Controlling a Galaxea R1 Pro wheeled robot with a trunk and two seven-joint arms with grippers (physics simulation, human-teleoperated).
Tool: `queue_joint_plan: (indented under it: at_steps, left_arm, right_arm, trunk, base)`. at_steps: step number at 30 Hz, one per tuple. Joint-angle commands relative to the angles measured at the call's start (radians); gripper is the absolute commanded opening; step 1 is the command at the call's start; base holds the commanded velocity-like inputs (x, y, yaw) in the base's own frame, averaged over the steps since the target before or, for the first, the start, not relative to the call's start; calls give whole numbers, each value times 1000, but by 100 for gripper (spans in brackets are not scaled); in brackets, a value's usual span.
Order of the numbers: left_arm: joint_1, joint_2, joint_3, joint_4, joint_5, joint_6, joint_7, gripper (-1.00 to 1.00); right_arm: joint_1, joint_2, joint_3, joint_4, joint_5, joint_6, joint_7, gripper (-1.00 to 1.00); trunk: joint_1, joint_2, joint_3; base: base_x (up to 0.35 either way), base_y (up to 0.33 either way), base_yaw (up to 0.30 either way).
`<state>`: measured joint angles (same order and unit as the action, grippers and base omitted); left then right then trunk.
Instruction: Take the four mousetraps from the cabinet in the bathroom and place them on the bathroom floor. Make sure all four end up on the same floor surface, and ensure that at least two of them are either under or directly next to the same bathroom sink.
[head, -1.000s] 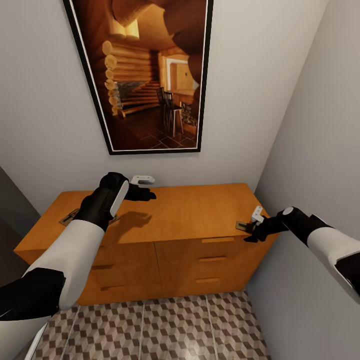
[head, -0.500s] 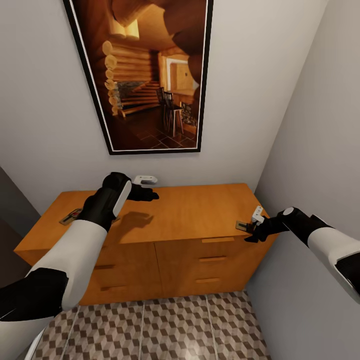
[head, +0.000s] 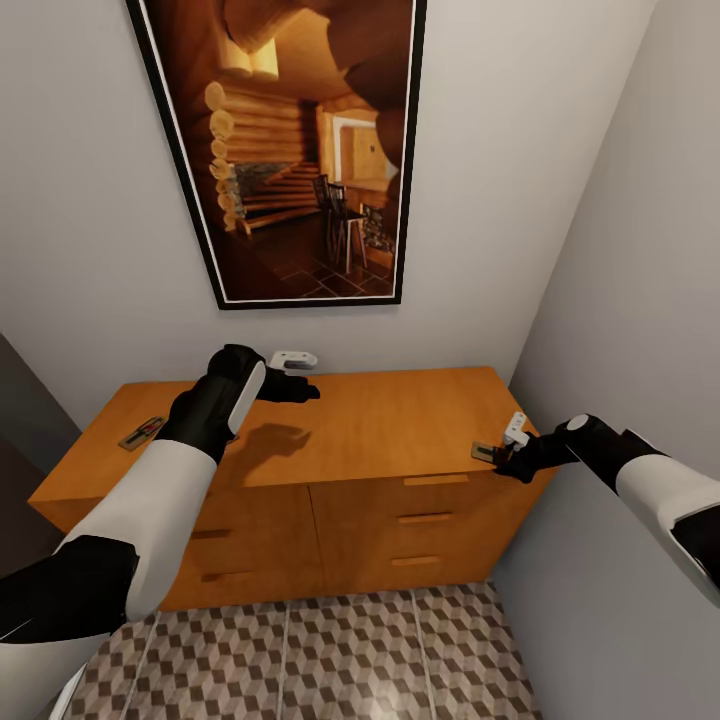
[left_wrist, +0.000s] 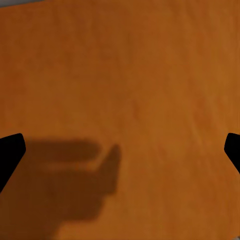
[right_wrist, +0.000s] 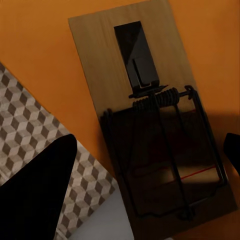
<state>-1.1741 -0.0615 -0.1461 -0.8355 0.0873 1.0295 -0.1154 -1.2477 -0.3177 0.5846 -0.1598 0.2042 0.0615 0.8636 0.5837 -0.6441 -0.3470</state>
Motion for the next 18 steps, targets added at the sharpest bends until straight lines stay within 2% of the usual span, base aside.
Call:
queue_joint_plan:
  at_steps: [1, 18]
  left_arm:
    - [-1, 0, -1, -1, 9, 4, 5, 100]
    - [-1, 0, -1, 7, 11, 4, 5, 100]
  right_arm:
    - [1, 0, -2, -1, 19, 8, 5, -100]
    - [1, -4, -2, -1, 20, 15, 0, -100]
  trunk:
    - [0, -1, -2]
    - [0, -1, -2]
  base:
    - [0, 0, 0]
    - [0, 0, 0]
